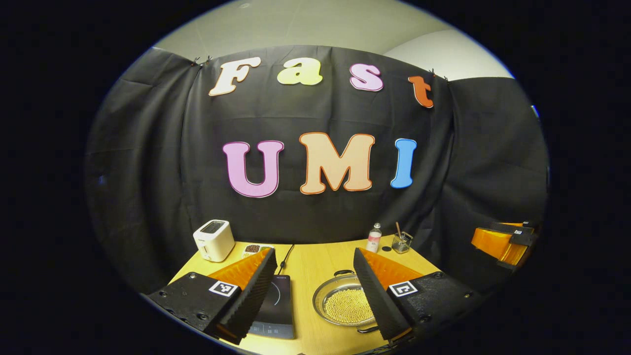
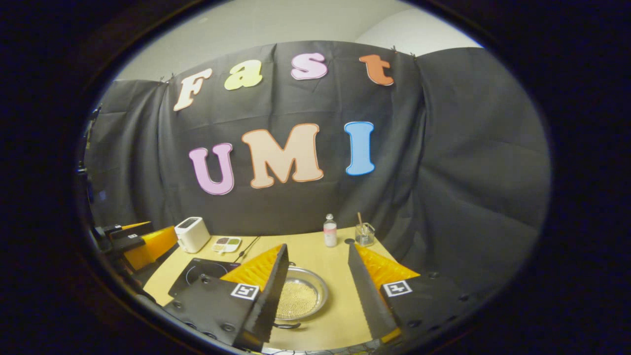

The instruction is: First push the handle of the pot to place it horizontally, then grasp the pot with both hands and set it on the induction cooktop.

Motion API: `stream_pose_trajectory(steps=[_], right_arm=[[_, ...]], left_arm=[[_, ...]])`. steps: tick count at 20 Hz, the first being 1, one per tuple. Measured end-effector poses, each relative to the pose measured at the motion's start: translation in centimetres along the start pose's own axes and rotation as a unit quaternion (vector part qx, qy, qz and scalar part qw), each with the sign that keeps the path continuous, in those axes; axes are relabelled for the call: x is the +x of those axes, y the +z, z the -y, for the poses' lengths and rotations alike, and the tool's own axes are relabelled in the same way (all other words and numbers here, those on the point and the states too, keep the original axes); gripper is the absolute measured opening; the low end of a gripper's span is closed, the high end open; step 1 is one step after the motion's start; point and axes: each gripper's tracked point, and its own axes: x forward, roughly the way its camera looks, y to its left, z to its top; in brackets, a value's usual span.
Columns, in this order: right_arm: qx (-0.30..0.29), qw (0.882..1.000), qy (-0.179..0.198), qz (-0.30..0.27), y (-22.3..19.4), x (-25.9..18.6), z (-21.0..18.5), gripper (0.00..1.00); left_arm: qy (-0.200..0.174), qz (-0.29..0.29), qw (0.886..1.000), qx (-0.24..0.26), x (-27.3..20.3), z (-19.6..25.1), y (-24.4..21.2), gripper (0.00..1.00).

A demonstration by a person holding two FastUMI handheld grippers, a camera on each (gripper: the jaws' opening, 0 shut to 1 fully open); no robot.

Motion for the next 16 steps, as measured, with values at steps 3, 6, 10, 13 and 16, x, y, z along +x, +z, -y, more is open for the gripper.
stream_pose_trajectory(steps=[3, 6, 10, 13, 16], right_arm=[[0.001, 1.000, 0.009, 0.002, -0.3, 0.3, -1.5, 0.49], [0.000, 1.000, 0.019, 0.001, -0.8, 0.2, -3.0, 0.33], [-0.005, 1.000, 0.008, 0.009, -1.0, 0.3, -3.7, 0.20], [-0.005, 1.000, 0.015, 0.005, -1.9, 0.1, -5.0, 0.05], [-0.010, 1.000, 0.023, 0.000, -2.8, 0.3, -5.9, 0.05]], left_arm=[[0.003, -0.004, 1.000, -0.003, -0.3, -1.1, -0.4, 0.92], [0.010, -0.002, 1.000, 0.001, -0.7, -2.6, -0.6, 0.96], [0.013, -0.002, 1.000, 0.001, -1.1, -4.0, -1.1, 0.96], [0.014, -0.003, 1.000, 0.000, -1.4, -4.9, -1.6, 0.92], [0.017, -0.003, 1.000, -0.001, -1.6, -5.9, -2.0, 0.92]])
